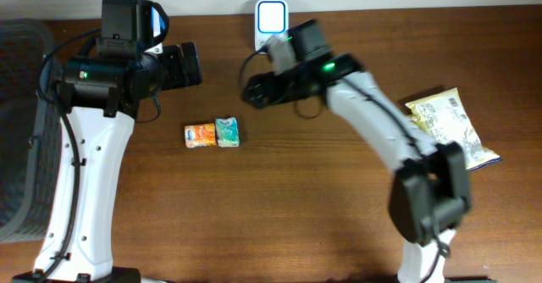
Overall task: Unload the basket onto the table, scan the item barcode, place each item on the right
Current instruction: 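Reach the right gripper to the blue tissue pack and grasp it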
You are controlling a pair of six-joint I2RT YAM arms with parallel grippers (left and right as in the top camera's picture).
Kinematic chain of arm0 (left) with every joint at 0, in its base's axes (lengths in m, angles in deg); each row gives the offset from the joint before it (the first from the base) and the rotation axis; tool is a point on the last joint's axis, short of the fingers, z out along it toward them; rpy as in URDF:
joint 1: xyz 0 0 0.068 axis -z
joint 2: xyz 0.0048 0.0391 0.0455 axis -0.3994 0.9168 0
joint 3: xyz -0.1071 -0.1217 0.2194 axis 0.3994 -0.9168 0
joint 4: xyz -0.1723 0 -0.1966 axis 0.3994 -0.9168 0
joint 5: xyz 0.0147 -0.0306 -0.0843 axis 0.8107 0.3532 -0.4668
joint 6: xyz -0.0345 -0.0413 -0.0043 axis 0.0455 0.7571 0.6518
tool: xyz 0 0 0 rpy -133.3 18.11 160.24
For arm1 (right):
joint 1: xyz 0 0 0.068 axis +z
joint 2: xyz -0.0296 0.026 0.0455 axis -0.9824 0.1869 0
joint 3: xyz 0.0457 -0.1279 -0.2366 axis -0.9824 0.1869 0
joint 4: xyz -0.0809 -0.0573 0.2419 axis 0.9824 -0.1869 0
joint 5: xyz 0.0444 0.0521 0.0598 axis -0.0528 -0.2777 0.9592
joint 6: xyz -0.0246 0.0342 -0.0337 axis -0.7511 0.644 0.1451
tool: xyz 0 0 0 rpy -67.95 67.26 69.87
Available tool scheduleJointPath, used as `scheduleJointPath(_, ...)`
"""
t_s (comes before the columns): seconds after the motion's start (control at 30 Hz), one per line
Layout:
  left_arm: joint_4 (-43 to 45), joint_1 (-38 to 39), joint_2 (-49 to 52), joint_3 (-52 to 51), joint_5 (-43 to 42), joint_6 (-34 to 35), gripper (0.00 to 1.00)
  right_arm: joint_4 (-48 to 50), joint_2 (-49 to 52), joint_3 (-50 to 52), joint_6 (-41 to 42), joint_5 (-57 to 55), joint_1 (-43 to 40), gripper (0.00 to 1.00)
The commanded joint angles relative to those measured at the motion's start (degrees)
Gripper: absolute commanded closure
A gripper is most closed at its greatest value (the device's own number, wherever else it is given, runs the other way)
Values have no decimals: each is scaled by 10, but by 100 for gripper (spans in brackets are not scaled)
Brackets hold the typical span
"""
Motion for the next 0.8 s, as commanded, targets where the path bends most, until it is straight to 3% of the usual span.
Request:
scheduleJointPath(0.0,1,0,-7,2,4,-7,1,35,49,8,111,-35,35,21)
scheduleJointPath(0.23,1,0,-7,2,4,-7,1,65,118,8,180,-55,82,50)
scheduleJointPath(0.77,1,0,-7,2,4,-7,1,23,148,9,207,-92,118,80)
